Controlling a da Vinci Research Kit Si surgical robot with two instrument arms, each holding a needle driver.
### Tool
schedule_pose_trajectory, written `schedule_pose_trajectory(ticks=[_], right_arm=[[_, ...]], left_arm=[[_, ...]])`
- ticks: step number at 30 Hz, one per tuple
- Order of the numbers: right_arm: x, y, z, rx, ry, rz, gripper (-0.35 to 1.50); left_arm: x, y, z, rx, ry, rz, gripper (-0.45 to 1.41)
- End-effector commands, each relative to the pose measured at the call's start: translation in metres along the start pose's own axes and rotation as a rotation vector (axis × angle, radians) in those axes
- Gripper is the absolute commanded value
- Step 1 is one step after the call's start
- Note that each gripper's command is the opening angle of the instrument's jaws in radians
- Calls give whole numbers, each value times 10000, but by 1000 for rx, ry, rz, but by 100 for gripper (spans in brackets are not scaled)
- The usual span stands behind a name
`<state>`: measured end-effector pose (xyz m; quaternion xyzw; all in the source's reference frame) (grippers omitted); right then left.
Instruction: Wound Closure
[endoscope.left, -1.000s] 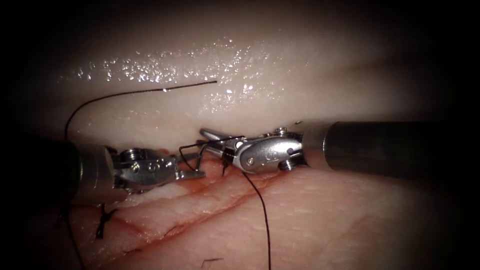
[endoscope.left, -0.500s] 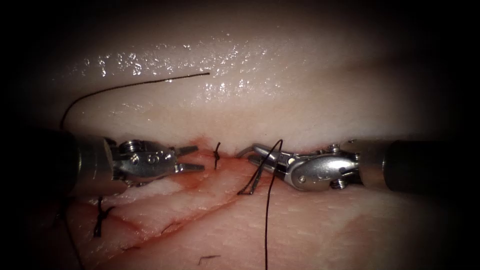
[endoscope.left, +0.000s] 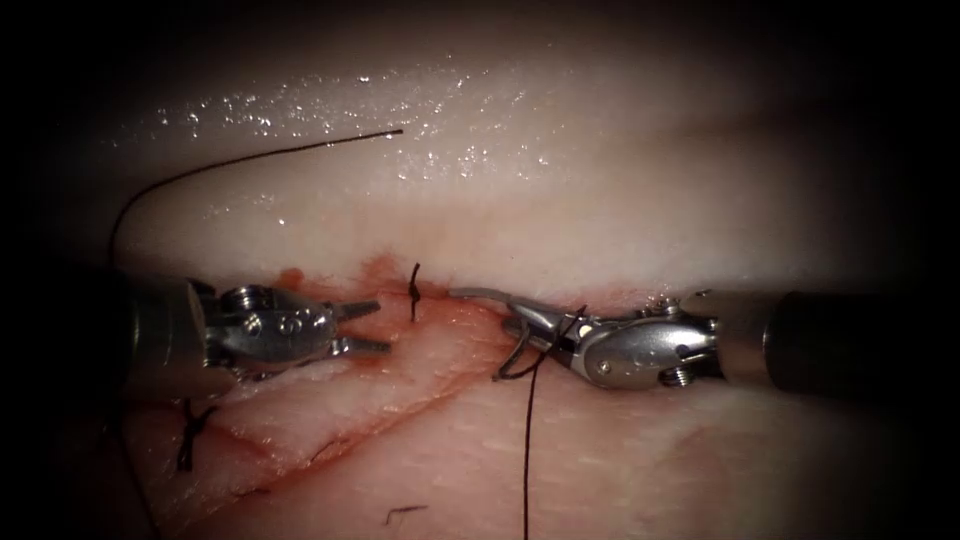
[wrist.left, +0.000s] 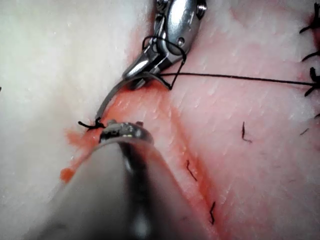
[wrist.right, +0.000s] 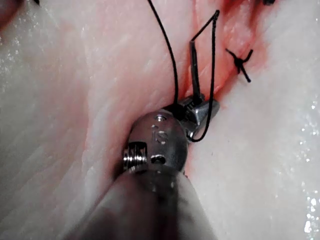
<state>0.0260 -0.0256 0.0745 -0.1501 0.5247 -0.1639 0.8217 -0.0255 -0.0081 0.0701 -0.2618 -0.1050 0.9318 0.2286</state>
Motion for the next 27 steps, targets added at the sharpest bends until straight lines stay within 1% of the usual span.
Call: schedule_pose_trajectory(ticks=[1,3,4,6,10,16,23,27], right_arm=[[3,10,11,-10,3,-7,-35],[4,14,11,-17,4,-8,-35],[7,24,12,-34,9,-6,-35],[10,34,13,-39,31,-13,-35],[15,47,20,-54,39,-17,-35],[21,51,33,-57,49,-13,-35],[17,51,33,-66,51,-15,-35],[17,56,33,-84,52,-10,-35]], left_arm=[[0,2,11,3,1,0,30],[-1,2,13,5,1,1,30],[-2,3,17,9,-1,2,30],[-3,3,22,7,-4,5,30],[-7,5,31,1,-16,12,30],[-9,6,35,-4,-25,16,30],[-9,7,35,-4,-25,16,30],[-9,7,35,-4,-25,16,30]])
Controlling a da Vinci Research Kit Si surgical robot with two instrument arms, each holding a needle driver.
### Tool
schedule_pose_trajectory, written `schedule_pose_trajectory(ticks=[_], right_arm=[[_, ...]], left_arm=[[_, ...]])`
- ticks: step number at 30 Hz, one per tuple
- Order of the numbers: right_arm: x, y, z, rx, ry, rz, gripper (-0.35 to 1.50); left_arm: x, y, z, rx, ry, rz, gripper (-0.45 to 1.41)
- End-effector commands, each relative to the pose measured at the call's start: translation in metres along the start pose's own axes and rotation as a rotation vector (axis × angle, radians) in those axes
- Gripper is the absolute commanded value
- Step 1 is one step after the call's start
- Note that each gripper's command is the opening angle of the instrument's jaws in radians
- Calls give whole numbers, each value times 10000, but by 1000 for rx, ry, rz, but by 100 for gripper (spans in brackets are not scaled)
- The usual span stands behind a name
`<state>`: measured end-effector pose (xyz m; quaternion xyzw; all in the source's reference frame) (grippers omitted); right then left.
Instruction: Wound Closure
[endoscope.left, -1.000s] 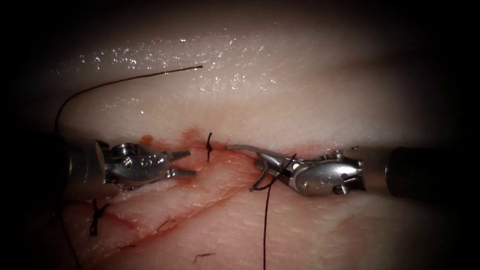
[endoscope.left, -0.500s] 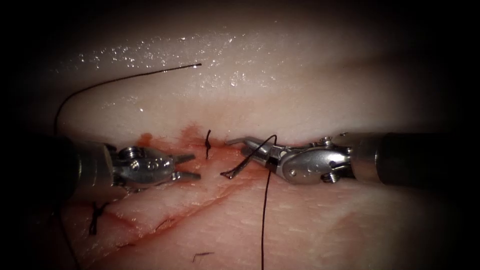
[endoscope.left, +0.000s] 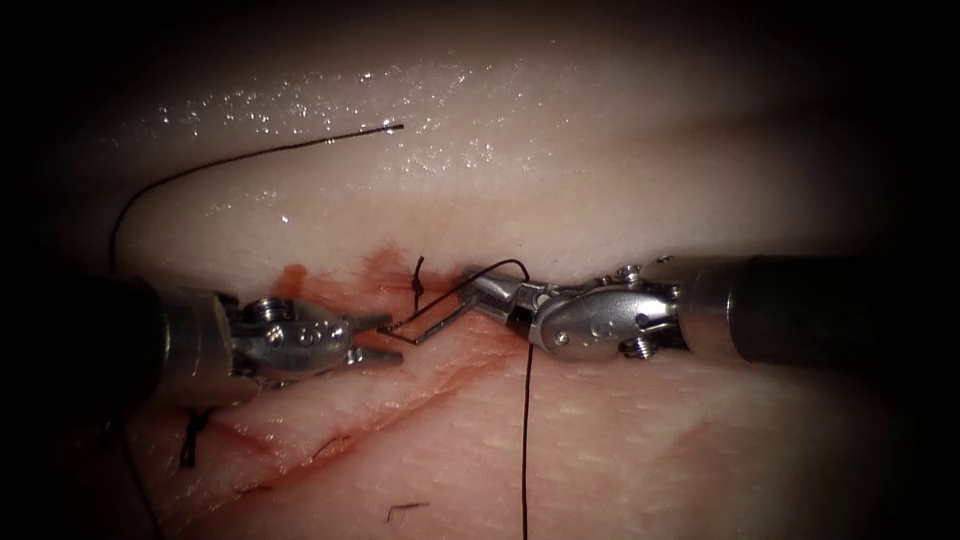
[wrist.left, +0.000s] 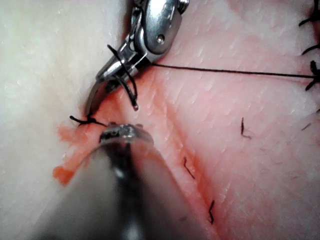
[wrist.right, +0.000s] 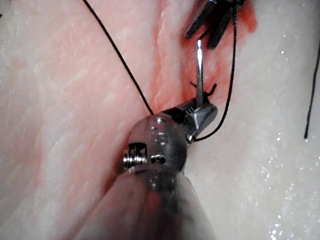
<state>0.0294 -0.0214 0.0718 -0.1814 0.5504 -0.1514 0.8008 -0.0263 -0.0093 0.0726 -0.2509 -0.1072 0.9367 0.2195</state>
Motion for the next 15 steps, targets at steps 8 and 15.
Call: schedule_pose_trajectory(ticks=[8,15], right_arm=[[-4,10,8,-59,-16,101,19],[2,8,4,-145,-21,224,89]], left_arm=[[2,1,8,-6,3,1,30],[1,1,8,-7,3,2,30]])
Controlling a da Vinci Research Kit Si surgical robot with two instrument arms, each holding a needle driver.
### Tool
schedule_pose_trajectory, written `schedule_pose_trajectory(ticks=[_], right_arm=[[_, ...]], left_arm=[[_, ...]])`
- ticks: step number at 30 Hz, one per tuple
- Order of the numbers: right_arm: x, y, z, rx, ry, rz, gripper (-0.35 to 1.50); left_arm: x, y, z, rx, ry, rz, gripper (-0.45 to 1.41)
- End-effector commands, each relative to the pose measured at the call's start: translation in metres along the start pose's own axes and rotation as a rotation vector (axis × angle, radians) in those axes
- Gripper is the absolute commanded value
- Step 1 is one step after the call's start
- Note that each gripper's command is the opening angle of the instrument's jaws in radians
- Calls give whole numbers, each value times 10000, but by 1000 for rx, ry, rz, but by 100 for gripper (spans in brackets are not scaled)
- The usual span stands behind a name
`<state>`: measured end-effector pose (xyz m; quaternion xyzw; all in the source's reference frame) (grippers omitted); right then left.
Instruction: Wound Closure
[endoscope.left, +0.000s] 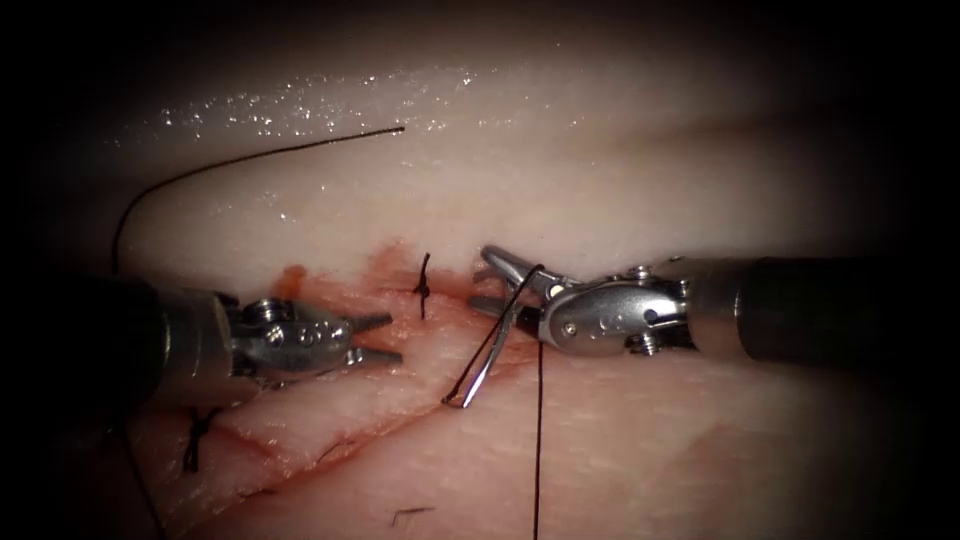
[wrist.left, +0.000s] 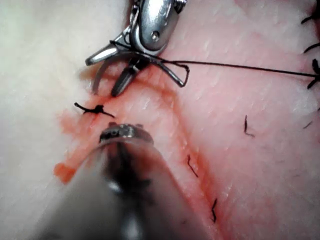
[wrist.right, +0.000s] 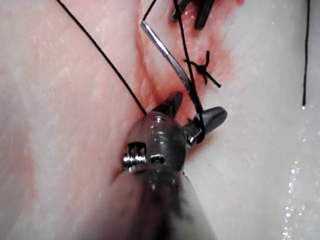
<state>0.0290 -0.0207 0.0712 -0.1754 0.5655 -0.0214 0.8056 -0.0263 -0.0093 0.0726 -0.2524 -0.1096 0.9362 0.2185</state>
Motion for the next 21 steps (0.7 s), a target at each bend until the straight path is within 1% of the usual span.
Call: schedule_pose_trajectory(ticks=[1,4,5,12,15,18,19,21], right_arm=[[3,-3,7,-23,4,4,93],[8,-3,6,-81,13,14,113],[12,-4,7,-121,12,19,126],[25,-6,-3,-158,26,14,130],[30,-10,-14,-174,41,16,128],[34,-9,-19,-184,53,22,126],[42,-5,-23,-194,60,15,126],[50,-1,-27,-209,69,7,126]], left_arm=[[1,1,8,-1,1,1,30],[1,1,8,-1,1,1,30],[1,1,8,-1,1,1,30],[1,1,7,-3,-1,2,30],[1,0,6,-4,-1,2,30],[1,0,6,-4,-1,2,30],[1,1,6,-4,-1,2,30],[1,1,6,-4,-1,2,30]])
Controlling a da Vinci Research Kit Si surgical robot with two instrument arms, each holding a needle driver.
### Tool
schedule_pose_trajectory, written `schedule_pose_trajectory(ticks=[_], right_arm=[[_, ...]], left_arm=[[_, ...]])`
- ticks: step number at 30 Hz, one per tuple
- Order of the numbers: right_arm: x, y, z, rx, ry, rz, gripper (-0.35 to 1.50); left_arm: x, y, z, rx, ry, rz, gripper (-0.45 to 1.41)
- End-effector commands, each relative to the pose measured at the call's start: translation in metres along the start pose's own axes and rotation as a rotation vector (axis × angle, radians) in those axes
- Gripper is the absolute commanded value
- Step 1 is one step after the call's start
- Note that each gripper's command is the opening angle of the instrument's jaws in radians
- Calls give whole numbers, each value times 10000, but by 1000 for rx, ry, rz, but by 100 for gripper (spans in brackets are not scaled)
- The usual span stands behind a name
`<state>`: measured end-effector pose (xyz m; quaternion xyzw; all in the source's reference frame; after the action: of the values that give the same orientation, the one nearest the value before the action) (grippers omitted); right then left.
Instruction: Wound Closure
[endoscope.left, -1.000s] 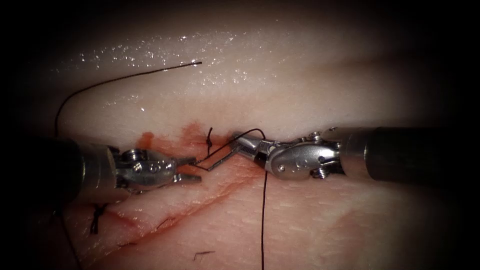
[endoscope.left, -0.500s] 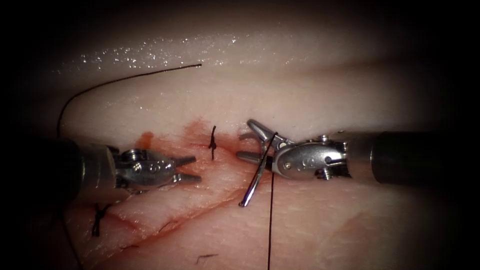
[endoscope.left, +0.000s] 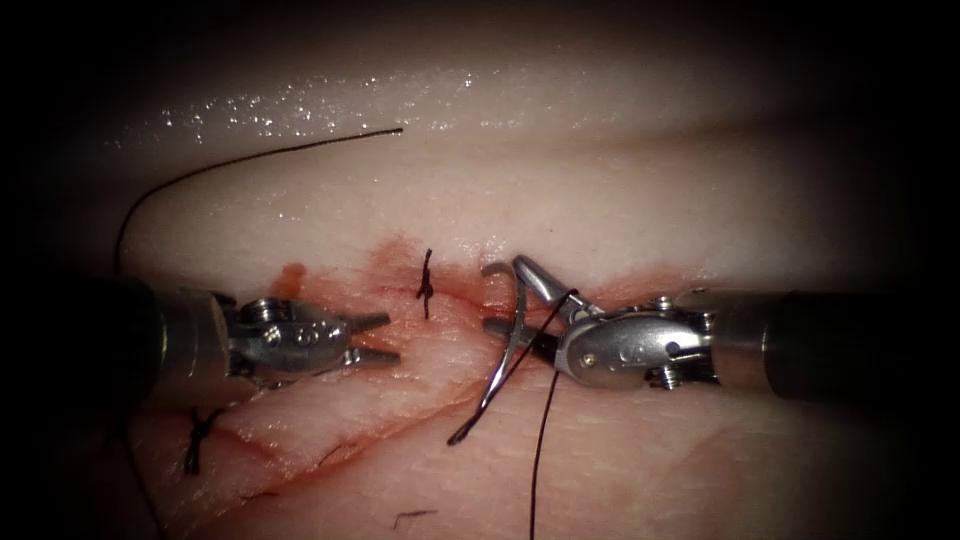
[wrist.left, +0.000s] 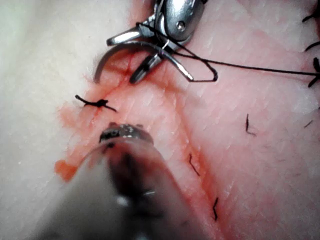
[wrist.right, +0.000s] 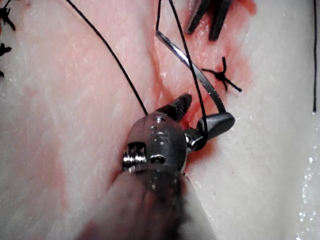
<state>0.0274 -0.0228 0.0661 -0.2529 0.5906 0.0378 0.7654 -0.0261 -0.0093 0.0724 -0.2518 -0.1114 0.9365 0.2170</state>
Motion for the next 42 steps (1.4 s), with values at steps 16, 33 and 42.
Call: schedule_pose_trajectory(ticks=[16,33,42], right_arm=[[20,14,21,-42,12,-88,123],[14,17,33,5,27,-189,-35],[8,22,37,17,31,-190,-35]], left_arm=[[2,3,8,0,-2,-1,29],[25,10,16,7,-6,-2,25],[50,10,36,39,29,3,20]])
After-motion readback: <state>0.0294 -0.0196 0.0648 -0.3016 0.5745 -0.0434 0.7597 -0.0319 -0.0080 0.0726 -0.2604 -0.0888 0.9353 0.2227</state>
